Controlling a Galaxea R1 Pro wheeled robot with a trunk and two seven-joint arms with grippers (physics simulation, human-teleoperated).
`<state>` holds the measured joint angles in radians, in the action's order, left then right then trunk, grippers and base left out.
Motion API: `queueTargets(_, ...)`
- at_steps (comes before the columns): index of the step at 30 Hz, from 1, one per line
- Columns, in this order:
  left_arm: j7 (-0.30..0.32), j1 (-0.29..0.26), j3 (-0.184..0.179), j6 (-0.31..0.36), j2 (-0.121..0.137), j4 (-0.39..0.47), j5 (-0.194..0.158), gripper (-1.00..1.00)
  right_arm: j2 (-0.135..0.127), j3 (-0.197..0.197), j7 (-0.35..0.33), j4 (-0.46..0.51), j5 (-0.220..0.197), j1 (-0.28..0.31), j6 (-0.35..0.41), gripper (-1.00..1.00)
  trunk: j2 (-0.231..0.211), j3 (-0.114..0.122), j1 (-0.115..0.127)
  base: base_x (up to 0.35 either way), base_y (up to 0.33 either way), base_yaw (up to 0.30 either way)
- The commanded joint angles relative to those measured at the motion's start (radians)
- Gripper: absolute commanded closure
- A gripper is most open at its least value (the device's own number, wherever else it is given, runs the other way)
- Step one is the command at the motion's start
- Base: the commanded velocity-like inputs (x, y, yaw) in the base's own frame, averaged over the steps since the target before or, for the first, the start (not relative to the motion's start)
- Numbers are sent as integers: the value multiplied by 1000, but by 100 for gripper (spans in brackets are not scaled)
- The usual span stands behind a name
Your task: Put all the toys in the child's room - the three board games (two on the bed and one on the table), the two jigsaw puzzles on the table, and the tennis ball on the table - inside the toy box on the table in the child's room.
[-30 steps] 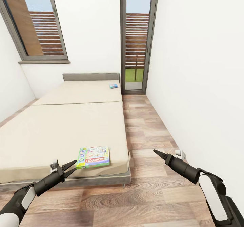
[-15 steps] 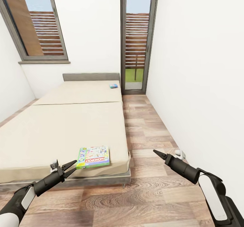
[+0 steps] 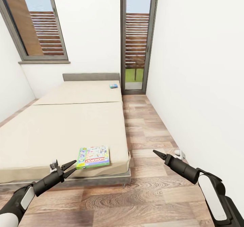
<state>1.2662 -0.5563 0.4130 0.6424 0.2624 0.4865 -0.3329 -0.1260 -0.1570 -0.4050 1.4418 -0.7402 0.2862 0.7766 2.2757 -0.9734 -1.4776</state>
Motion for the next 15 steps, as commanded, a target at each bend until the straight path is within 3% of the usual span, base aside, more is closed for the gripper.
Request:
queueTargets(1, 2, -1, 1, 10, 1, 0, -1, -100, 0, -1, -3, 0, 0, 1, 6, -100, 0, -1, 0, 0, 0, 0)
queueTargets(15, 3, -1, 1, 12, 3, 0, -2, -100, 0, 0, 0, -14, -1, 1, -25, -100, 0, -1, 0, 0, 0, 0)
